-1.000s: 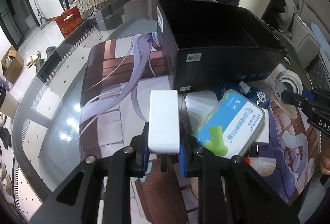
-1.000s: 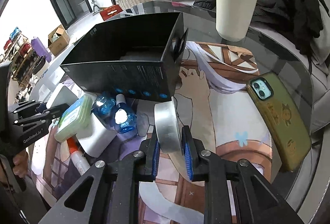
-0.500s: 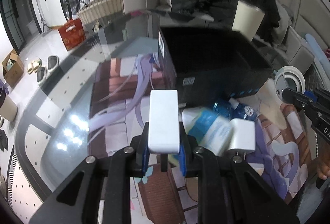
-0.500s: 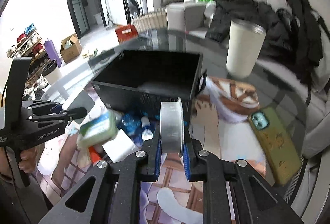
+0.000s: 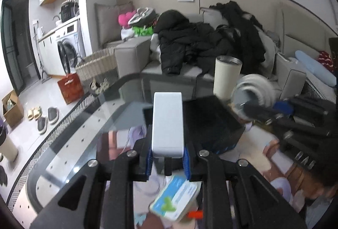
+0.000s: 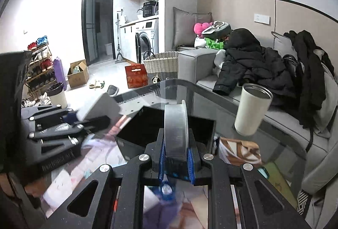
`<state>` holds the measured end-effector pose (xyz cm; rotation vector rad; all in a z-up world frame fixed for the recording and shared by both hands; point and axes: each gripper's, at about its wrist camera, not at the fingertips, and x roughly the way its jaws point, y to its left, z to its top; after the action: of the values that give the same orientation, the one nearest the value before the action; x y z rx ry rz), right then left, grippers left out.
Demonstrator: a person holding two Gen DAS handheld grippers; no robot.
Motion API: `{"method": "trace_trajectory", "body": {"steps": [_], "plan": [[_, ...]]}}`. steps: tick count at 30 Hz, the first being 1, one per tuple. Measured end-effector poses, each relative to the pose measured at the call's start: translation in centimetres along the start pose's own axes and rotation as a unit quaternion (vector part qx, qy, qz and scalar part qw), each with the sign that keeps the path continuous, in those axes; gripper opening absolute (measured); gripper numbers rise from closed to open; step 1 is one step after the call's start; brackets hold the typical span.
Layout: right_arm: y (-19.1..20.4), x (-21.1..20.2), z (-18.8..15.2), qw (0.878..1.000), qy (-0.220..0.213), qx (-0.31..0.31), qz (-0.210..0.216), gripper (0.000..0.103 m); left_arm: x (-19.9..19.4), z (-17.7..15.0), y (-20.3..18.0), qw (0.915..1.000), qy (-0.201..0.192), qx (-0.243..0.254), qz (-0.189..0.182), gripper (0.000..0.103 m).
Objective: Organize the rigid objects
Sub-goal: 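Carry the charger with the left tool while the right tool carries the reel over the box, then drop the charger into the box with the left tool while the right tool releases the reel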
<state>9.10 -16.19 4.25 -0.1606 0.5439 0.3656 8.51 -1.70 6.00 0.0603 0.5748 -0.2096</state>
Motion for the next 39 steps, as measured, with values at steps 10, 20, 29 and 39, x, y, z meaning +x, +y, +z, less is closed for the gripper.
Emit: {"method": "trace_trajectory", "body": {"steps": [10, 20, 29, 39], "plan": [[-1.9, 7.1, 3.4, 0.998, 0.043, 0.039, -0.007, 0.017, 7.7, 3.5, 1.0, 0.9971, 0.069, -0.032, 0.003, 0.02], [-4.7, 13.6, 1.0, 0.979, 0.175, 0.095, 0.039, 0.017, 13.2, 1.6, 0.4, 0.9817, 0.181, -0.056, -0.018, 0.02], [-4.4, 14.7, 0.3, 0.974, 0.2, 0.098, 0.048, 0.017, 13.7, 0.8, 0.3, 0.978, 0.2, -0.055, -0.018, 0.02], [-4.4, 15.5, 0.2, 0.972, 0.208, 0.098, 0.044, 0.017, 13.9, 0.6, 0.3, 0.977, 0.206, -0.051, -0.018, 0.021]]}}
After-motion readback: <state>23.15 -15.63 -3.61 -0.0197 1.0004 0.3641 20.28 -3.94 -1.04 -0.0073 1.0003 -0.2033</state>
